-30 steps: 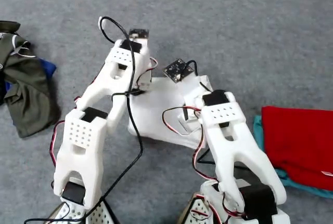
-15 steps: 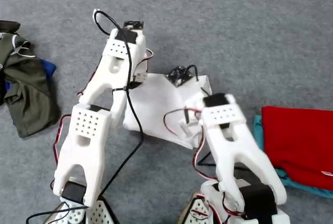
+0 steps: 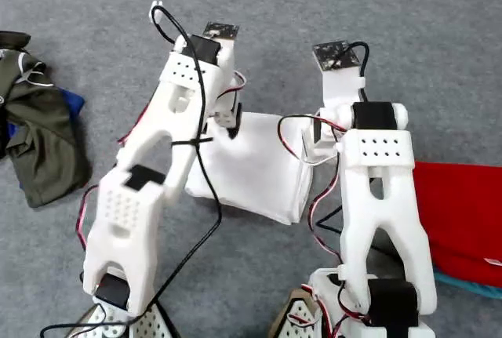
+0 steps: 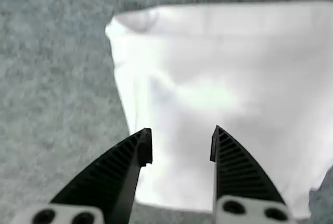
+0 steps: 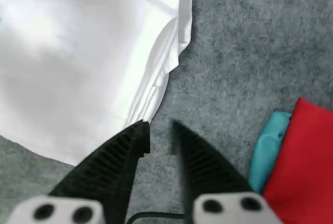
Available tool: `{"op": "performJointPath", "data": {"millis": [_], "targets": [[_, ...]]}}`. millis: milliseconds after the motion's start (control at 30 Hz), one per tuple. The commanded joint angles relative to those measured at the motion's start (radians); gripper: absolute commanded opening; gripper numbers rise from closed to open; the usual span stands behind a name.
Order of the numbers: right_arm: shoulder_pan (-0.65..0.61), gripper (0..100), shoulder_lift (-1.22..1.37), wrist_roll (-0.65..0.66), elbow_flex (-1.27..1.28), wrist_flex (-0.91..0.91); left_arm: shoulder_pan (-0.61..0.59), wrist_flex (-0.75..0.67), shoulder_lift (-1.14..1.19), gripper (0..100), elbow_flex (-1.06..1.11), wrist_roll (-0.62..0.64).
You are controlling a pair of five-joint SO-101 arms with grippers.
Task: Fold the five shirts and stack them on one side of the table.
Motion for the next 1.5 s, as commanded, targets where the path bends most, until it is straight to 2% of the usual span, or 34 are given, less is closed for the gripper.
{"op": "performJointPath", "data": {"millis": [0, 267, 500, 633, 767, 833, 933, 1000, 1100, 1333, 1467], "targets": [[-0.045, 21.0, 0.03, -0.064, -0.035, -0.061, -0.02, 0.012, -0.228, 20, 0.229, -0.052], [-0.091, 22.0, 0.236, -0.33, 0.021, -0.245, -0.184, 0.009, -0.63, 20, 0.638, -0.163], [-0.093, 22.0, 0.464, -0.42, 0.021, -0.368, -0.267, -0.031, -0.9, 20, 0.847, -0.236], [-0.088, 22.0, 0.598, -0.42, -0.002, -0.411, -0.264, -0.068, -0.966, 20, 0.951, -0.241], [-0.085, 21.4, 0.619, -0.42, -0.044, -0.393, -0.269, -0.1, -0.981, 20, 1.023, -0.241], [-0.084, 16.9, 0.633, -0.411, -0.044, -0.384, -0.27, -0.104, -0.984, 20, 1.037, -0.241], [-0.082, 4.6, 0.656, -0.405, -0.044, -0.371, -0.27, -0.104, -0.986, 20, 1.034, -0.241], [-0.082, 0.4, 0.667, -0.362, -0.042, -0.368, -0.27, -0.106, -0.986, 20, 1.031, -0.242], [-0.065, 0.5, 0.68, -0.292, -0.045, -0.341, -0.272, -0.106, -0.987, 20, 1.028, -0.244], [0.061, 0.5, 0.673, -0.273, -0.127, -0.318, -0.272, -0.104, -1.095, 20, 1.036, -0.311], [0.076, 0.5, 0.68, -0.172, -0.252, -0.249, -0.272, -0.101, -1.213, 20, 1.037, -0.348]]}}
